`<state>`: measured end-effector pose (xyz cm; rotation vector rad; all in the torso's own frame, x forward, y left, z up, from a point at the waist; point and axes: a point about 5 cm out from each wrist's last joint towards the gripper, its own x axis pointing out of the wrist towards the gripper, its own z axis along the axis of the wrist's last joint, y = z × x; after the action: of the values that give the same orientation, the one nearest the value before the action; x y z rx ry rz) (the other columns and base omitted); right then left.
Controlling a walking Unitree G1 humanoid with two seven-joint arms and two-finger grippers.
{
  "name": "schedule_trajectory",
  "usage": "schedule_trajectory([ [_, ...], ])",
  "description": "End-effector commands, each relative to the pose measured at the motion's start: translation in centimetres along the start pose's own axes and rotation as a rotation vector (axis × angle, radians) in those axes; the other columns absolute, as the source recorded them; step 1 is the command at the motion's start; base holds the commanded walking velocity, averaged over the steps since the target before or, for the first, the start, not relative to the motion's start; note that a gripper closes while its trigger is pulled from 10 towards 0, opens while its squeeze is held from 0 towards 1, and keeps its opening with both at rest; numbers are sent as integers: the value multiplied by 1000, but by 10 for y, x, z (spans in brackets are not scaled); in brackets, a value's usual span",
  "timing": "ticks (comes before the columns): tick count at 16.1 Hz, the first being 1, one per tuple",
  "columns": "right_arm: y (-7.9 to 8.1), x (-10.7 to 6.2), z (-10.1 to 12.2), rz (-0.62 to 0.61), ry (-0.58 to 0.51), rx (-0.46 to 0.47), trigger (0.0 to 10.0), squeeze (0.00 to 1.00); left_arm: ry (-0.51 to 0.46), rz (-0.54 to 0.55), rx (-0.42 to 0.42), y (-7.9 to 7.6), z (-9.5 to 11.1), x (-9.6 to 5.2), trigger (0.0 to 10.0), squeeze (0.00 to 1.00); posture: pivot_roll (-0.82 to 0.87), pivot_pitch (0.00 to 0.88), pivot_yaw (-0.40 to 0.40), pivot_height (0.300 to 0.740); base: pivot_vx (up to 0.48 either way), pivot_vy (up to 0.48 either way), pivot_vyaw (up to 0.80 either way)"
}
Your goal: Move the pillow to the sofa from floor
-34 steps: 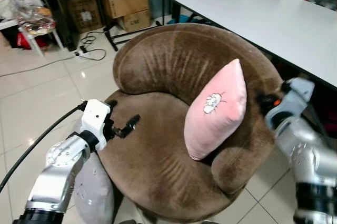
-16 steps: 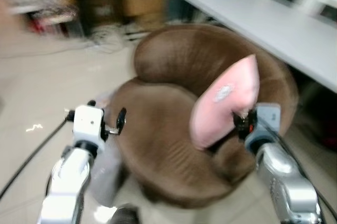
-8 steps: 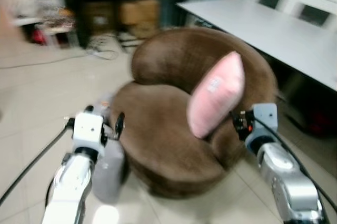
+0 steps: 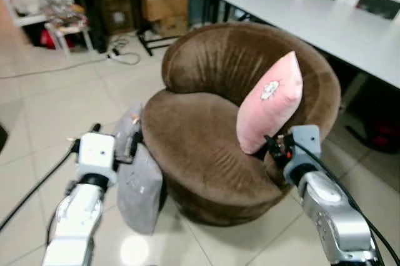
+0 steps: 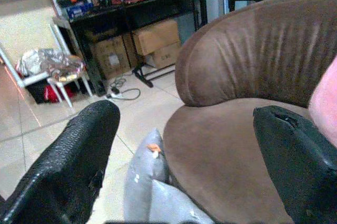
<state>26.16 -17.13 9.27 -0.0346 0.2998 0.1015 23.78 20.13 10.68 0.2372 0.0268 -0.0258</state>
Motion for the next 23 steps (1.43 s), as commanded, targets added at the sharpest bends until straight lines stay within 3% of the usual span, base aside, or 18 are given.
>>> schedule_trajectory([
  [1,-8,-2,1,-21,1,-16,10000,0,-10,-27,-6,-9,2,3,10000,0,-54,0,-48,740,0,469,0],
  [18,-5,-5,-3,17,15,-15,10000,0,-19,-26,-13,-13,6,2,10000,0,-54,0,-63,740,0,472,0],
  [23,-5,-2,0,1,10,-7,10000,0,-25,11,-56,-12,9,5,10000,0,-66,0,-52,740,0,59,0],
])
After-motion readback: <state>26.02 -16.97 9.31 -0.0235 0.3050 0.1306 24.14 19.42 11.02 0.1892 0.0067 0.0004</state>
